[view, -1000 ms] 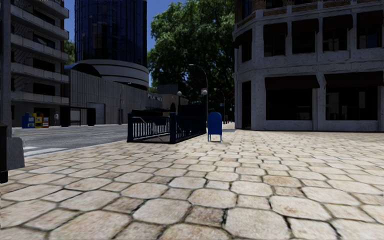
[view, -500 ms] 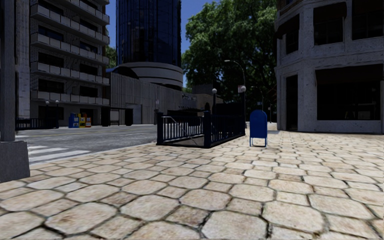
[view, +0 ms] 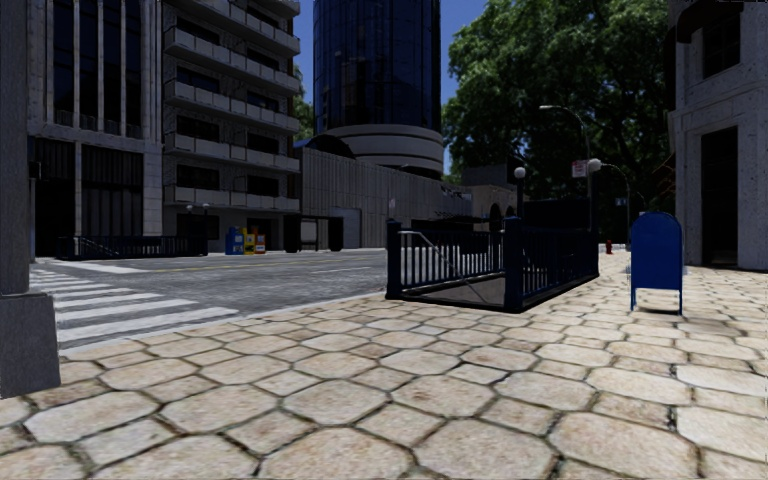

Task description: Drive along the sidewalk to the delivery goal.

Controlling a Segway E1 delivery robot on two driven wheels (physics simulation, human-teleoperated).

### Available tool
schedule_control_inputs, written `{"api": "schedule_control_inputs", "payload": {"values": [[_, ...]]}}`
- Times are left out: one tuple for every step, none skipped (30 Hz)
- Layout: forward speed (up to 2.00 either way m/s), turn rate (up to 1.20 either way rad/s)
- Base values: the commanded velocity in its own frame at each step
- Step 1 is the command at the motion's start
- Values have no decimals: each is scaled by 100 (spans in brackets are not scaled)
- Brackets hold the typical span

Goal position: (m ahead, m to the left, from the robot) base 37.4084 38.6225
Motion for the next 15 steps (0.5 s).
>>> {"api": "schedule_control_inputs", "payload": {"values": [[200, 66], [200, 67], [200, 67], [200, 67], [200, 67], [200, 67], [200, 67], [200, 67], [200, 67], [200, 67], [200, 67], [200, 67], [200, 67], [200, 67], [200, 65]]}}
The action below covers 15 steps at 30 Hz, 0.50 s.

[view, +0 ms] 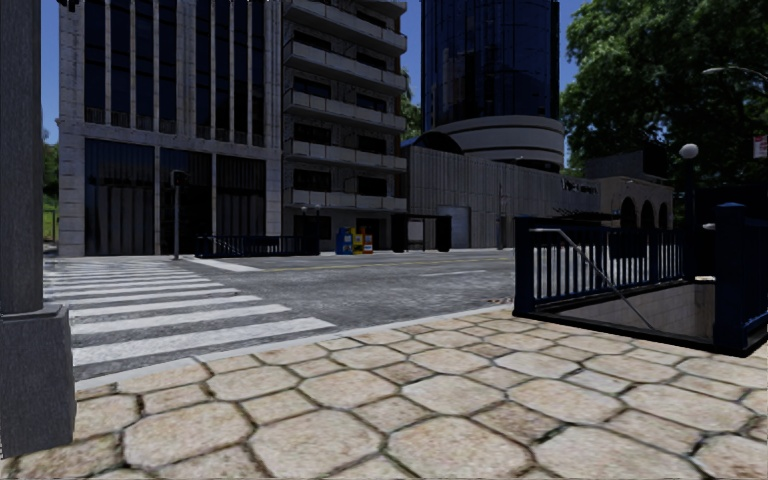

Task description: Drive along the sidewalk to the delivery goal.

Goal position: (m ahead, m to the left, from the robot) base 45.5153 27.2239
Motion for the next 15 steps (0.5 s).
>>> {"api": "schedule_control_inputs", "payload": {"values": [[200, 65], [200, 65], [200, 65], [200, 65], [200, 65], [200, 65], [200, 65], [200, 65], [200, 63], [200, 63], [200, 62], [200, 62], [200, 62], [200, 62], [200, 62]]}}
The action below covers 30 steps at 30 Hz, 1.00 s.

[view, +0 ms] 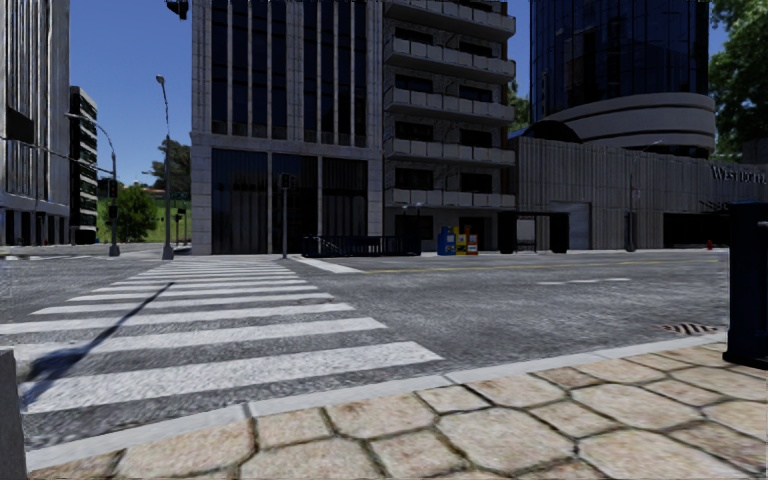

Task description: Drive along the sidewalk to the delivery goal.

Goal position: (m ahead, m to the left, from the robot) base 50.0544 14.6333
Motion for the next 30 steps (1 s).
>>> {"api": "schedule_control_inputs", "payload": {"values": [[200, 62], [200, 61], [200, 61], [200, 61], [200, 60], [200, 60], [200, 60], [200, 60], [200, 60], [200, 60], [200, 59], [200, 59], [200, 58], [200, 58], [200, 58], [200, 58], [200, 58], [200, 58], [200, 58], [200, 58], [200, 53], [200, 41], [200, 38], [200, 38], [200, 37], [200, 36], [199, 0], [199, 0], [183, 0], [164, 0]]}}
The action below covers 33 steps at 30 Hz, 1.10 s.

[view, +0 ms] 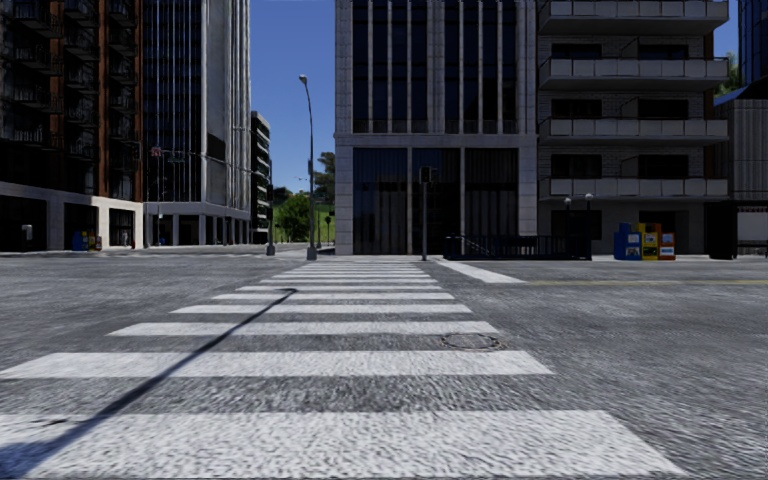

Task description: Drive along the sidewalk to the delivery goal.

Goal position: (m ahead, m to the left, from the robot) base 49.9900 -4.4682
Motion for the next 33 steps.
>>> {"api": "schedule_control_inputs", "payload": {"values": [[164, 0], [152, 0], [142, 0], [137, 0], [137, 0], [135, 0], [134, 0], [133, 0], [133, 0], [132, 7], [132, 15], [131, 18], [131, 18], [130, 20], [130, 22], [130, 25], [130, 25], [130, 28], [130, 29], [130, 29], [130, 30], [130, 32], [130, 32], [130, 32], [142, 33], [200, 33], [200, 33], [200, 33], [200, 33], [200, 33], [200, 33], [200, 0], [200, 0]]}}
